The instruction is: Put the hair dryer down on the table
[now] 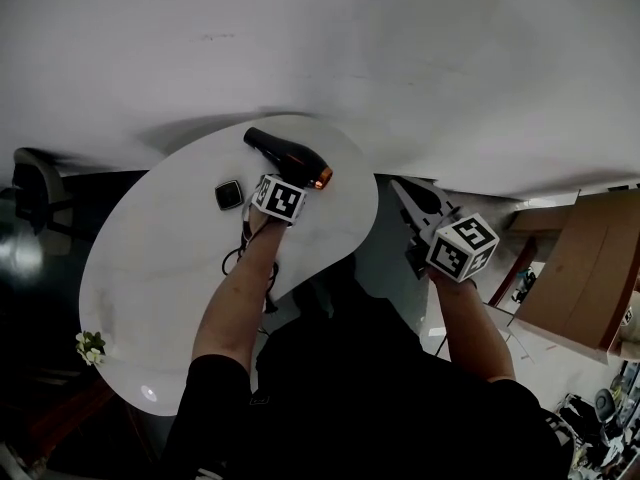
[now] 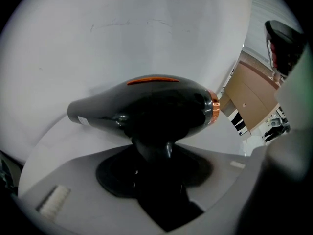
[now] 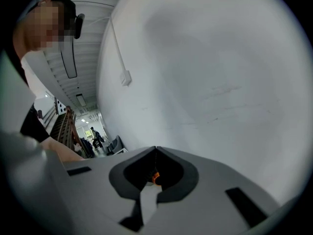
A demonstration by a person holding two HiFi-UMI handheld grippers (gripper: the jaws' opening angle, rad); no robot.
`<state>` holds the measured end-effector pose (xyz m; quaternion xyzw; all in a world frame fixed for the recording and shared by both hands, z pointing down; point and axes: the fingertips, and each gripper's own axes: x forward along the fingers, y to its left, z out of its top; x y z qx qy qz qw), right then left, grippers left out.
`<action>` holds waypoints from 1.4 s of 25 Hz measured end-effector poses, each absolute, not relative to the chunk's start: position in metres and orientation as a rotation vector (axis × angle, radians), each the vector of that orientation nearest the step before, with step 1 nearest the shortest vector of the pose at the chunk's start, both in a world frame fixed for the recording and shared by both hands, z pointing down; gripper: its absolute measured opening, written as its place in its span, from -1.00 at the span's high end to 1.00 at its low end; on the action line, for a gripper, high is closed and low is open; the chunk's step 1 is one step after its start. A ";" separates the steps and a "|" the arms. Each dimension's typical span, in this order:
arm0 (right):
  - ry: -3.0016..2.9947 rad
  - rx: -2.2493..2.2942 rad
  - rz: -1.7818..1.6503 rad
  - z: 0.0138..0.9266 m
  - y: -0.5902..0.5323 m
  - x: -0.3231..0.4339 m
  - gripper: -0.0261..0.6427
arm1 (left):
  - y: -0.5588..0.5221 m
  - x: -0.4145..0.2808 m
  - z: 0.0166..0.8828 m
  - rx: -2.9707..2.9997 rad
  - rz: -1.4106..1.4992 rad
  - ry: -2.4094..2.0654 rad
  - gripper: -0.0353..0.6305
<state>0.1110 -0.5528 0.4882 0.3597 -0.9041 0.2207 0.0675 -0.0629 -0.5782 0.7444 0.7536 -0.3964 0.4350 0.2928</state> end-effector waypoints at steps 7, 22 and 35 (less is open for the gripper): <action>-2.733 1.071 0.600 0.469 -0.539 0.103 0.89 | -0.570 -0.069 0.728 2.045 1.148 -1.080 0.24; -2.854 0.987 0.425 0.411 -0.488 0.035 0.89 | -0.543 -0.141 0.573 2.243 0.703 -1.371 0.25; -2.927 0.972 0.318 0.379 -0.457 0.018 0.89 | -0.477 -0.209 0.421 2.396 0.268 -1.648 0.46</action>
